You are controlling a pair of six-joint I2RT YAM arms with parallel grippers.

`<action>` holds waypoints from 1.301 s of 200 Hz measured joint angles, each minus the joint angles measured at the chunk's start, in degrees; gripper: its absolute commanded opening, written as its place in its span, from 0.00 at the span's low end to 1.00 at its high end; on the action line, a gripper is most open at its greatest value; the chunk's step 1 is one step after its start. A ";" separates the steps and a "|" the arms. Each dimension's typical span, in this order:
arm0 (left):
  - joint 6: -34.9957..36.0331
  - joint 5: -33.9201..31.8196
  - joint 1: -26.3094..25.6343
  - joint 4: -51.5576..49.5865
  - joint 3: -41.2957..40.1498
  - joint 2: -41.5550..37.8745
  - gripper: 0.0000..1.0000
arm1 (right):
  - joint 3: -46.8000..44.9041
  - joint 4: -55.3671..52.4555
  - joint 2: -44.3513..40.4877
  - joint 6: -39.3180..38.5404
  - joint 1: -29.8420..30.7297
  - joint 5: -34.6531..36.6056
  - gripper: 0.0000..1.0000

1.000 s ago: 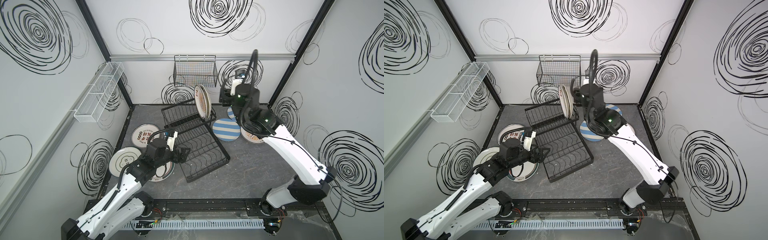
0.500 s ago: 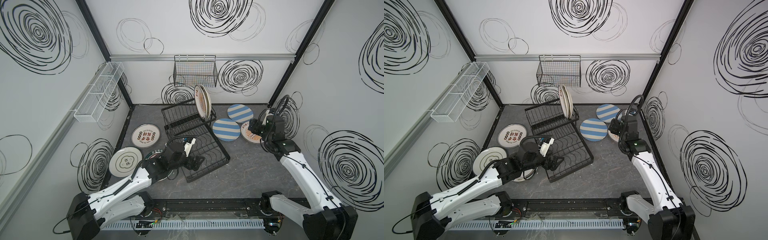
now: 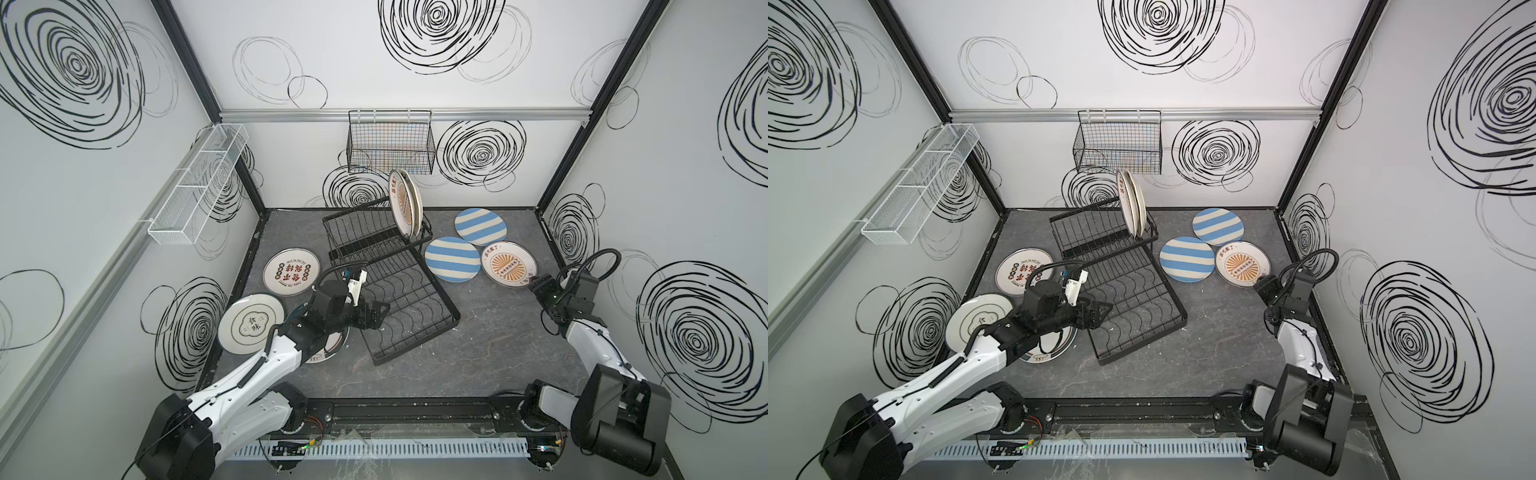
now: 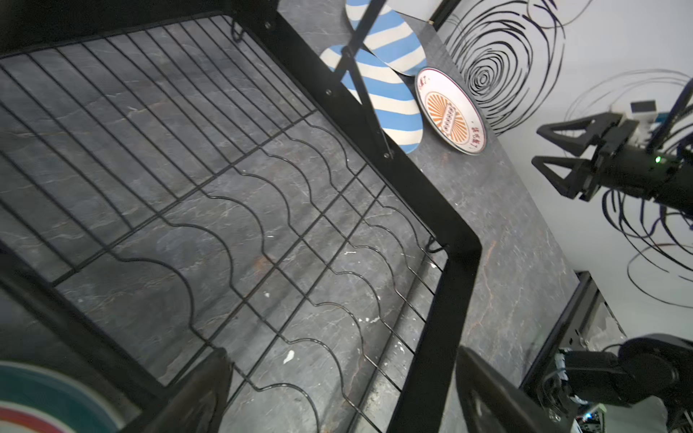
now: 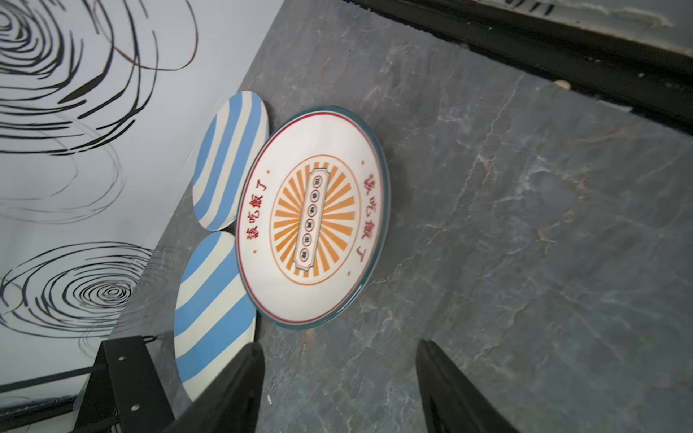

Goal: Load plates into a dish rack
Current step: Pick up the plate from the top-right of the table.

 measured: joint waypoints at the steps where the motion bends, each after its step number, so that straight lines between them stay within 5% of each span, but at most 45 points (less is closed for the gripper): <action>1: 0.02 0.07 0.11 0.00 0.00 -0.02 0.96 | 0.00 0.04 0.22 0.02 -0.13 -0.15 0.62; 52: 0.24 2.34 4.22 0.00 -1.31 -2.01 0.96 | 2.12 2.89 16.41 -0.55 -3.02 -6.67 0.63; 199: -1.18 1.92 11.63 -0.44 -3.17 -2.99 0.96 | 14.29 13.00 33.03 -1.60 -3.67 -11.54 0.61; 231: -1.40 1.42 12.61 -0.46 -3.19 -2.99 0.96 | 16.11 13.75 35.15 -2.01 -3.72 -12.52 0.55; 260: -1.60 1.27 13.25 -0.46 -3.21 -2.99 0.96 | 17.05 14.29 36.79 -2.23 -4.17 -13.44 0.39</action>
